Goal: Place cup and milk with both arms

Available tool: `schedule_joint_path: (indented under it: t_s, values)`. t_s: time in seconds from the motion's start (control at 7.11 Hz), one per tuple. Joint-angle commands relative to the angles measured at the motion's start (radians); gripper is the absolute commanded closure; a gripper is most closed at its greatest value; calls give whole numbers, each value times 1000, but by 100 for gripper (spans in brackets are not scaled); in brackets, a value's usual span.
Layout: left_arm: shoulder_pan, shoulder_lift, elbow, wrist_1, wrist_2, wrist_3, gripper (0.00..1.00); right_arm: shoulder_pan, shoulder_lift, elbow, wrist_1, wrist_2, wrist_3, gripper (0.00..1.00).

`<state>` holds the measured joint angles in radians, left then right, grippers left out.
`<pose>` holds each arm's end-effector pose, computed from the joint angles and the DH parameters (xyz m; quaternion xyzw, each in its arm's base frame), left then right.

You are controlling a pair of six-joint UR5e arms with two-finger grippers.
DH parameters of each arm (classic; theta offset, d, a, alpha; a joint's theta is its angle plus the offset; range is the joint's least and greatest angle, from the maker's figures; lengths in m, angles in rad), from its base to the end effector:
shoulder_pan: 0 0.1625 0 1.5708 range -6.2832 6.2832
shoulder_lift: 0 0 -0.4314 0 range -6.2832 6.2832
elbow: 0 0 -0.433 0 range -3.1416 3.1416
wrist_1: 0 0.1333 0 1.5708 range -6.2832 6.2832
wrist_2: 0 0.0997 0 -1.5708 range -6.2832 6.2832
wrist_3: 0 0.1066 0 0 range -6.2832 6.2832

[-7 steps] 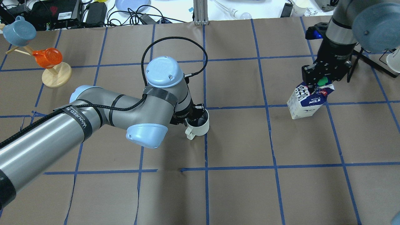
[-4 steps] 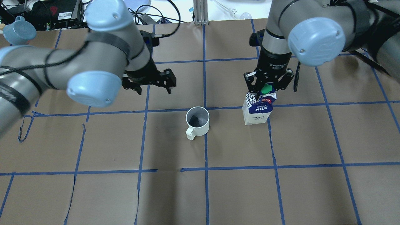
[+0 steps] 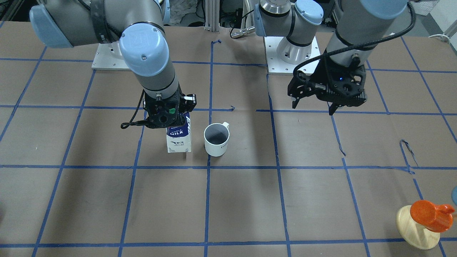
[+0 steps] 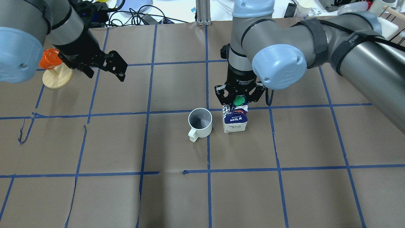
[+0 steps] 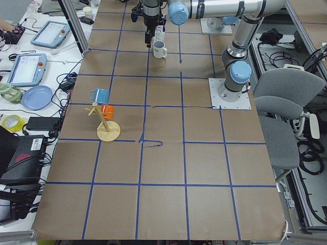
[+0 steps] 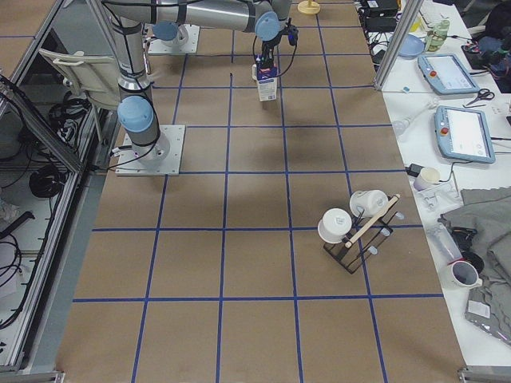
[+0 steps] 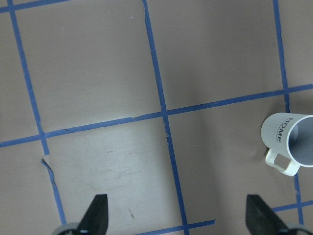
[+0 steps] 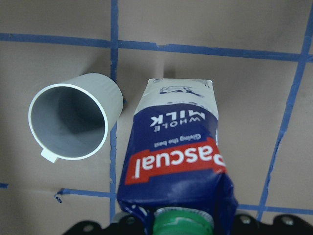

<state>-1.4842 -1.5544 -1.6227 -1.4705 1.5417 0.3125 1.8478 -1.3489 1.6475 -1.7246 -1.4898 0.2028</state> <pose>-0.0899 -0.5418 0.4786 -0.1131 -0.9929 0.0346 0.0078 0.2984 -0.5307 0.3364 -0.0340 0.9960 0.0798 0.0220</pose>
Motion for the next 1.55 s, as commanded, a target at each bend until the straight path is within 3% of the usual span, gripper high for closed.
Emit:
schedule_joint_path:
  t_s: [0.0,0.28,0.42,0.56,0.98,1.12,1.41]
  values:
    - [36,14,3,1,-3,42,0,7,1,41,-68,0,35,75]
    - [33,17,-2,1,-2,30,0,7,-1,78,-90,8,33,71]
    - [27,16,9,3,1,-37,0,7,1,75,-89,8,30,53]
    - [21,-1,35,-2,-2,-164,0,5,-1,71,-89,2,27,3]
    - [-17,-21,63,-4,-8,-286,0,-12,-67,-30,-96,-45,17,0]
    - [-30,-27,63,1,-6,-297,0,-16,-103,-75,-92,-146,7,0]
    - [-33,-29,63,1,-11,-300,0,-25,-156,-94,-87,-164,-8,0]
